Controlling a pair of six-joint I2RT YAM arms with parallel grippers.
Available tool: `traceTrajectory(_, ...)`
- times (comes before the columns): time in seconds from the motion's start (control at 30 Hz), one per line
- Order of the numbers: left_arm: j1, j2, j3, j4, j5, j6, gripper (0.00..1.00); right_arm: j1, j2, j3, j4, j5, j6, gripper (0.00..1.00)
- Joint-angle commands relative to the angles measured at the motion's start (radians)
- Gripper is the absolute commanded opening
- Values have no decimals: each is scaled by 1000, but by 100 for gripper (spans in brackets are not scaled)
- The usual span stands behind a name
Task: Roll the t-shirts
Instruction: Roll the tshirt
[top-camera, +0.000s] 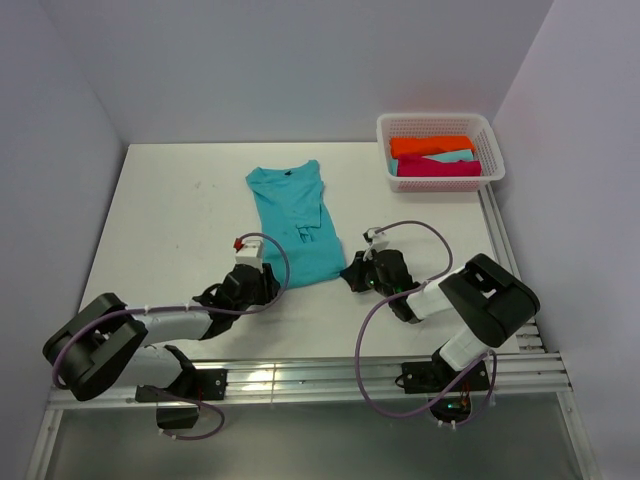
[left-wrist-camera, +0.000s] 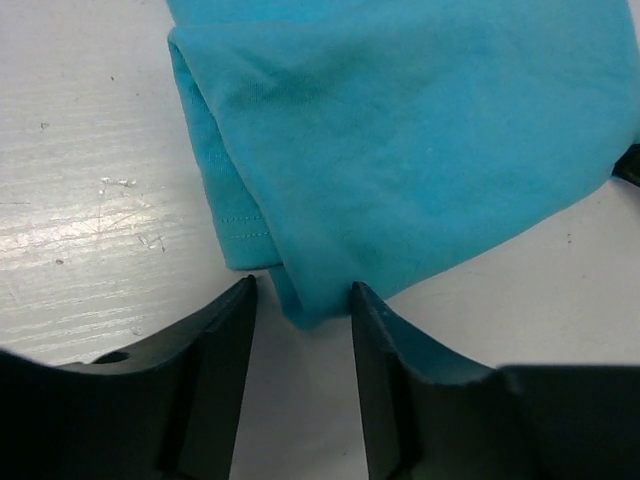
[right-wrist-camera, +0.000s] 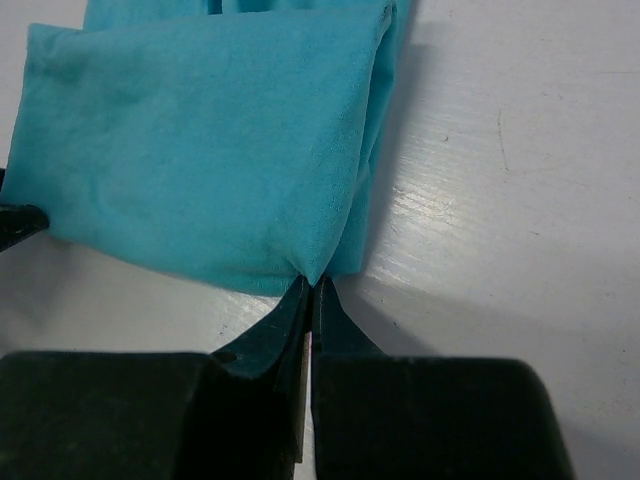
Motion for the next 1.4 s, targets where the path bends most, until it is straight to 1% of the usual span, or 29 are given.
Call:
traceTrajectory(0.0,-4,36,38,9,-3,-15,47,-6,18,18,-30,-7,-10,2)
traceTrajectory(0.1,-4,37,16,22,7,-33,46,-6,19,21,-31,-11,-10,2)
traceTrajectory(0.17,-6,34,4,35,15,-40,44,-6,19,26,-37,-16,-10,2)
traceTrajectory(0.2,-6,36,3,36,21,-40,42,-4,19,27,-43,-24,-10,2)
traceTrajectory(0.3,-6,40,18,7,20,-43,15,-6,10,38,-78,-36,-10,1)
traceTrajectory(0.33,-6,43,25,-11,14,-47,0,-6,1,40,-91,-42,-9,1)
traceTrajectory(0.4,-6,40,36,-36,24,-55,0,-6,-13,38,-111,-45,-3,1)
traceTrajectory(0.57,-6,-27,9,-76,54,-101,0,-6,-99,24,-204,-54,22,0)
traceTrajectory(0.63,-7,-59,10,-137,72,-121,0,-6,-132,33,-289,-64,30,0)
traceTrajectory(0.7,-7,-75,42,-185,96,-129,0,-4,-149,50,-376,-87,45,0)
traceTrajectory(0.77,-7,-78,90,-264,136,-144,0,-4,-165,81,-442,-113,65,0)
traceTrajectory(0.8,-10,-78,105,-295,144,-150,0,-3,-163,95,-512,-138,73,0)
traceTrajectory(0.83,-13,-75,119,-338,167,-165,0,-3,-163,109,-546,-162,77,0)
traceTrajectory(0.9,-13,-76,147,-370,196,-178,0,0,-165,141,-630,-209,97,0)
traceTrajectory(1.03,-24,-130,159,-418,250,-231,0,2,-200,190,-776,-261,122,0)
traceTrajectory(1.07,-24,-141,161,-465,256,-239,0,2,-214,193,-801,-266,126,0)
traceTrajectory(1.2,-24,-184,177,-550,271,-256,0,2,-294,211,-917,-274,131,0)
traceTrajectory(1.23,-23,-188,188,-560,277,-257,0,2,-307,228,-968,-274,120,0)
traceTrajectory(1.3,-24,-185,202,-597,306,-259,0,2,-311,250,-1049,-268,111,0)
traceTrajectory(1.37,-24,-177,223,-619,319,-261,0,2,-311,277,-1092,-277,91,0)
